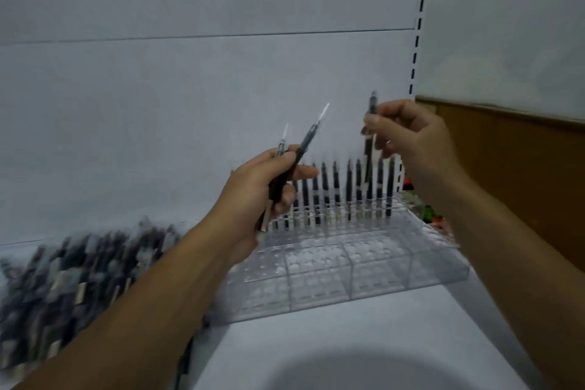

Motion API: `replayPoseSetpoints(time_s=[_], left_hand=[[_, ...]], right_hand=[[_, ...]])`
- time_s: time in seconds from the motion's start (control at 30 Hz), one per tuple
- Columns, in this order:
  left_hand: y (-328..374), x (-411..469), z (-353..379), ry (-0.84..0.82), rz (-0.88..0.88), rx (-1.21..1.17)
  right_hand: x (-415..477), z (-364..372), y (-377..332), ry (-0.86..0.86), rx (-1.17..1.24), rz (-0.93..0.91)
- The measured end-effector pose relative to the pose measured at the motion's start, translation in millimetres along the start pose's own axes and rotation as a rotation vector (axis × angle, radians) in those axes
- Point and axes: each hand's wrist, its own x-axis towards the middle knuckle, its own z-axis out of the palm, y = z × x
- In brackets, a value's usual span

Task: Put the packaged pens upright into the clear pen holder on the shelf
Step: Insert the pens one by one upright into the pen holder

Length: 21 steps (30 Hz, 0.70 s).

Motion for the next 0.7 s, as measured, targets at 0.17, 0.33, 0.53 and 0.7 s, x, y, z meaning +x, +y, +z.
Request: replayPoseSetpoints(time_s=[0.17, 0.33, 0.53, 0.7], left_hand=[[-23.4, 8.0, 15.6, -0.059, -0.069, -0.018], [-29.4, 7.3, 14.0, -0.078, -0.062, 0.076], [-30.4, 6.6, 13.6, -0.074, -0.053, 0.088], [-30.8, 7.2, 13.4, -0.079, -0.055, 0.099]], right_hand=[[4.5, -35.7, 33.9, 0.229, -0.146, -0.032], [6.3, -51.4, 53.1, 0.287, -0.331, -0.003], [4.7, -50.1, 64.5, 0.217, -0.527, 0.057], [4.6, -51.7, 69.7, 0.066, -0.660, 0.176]])
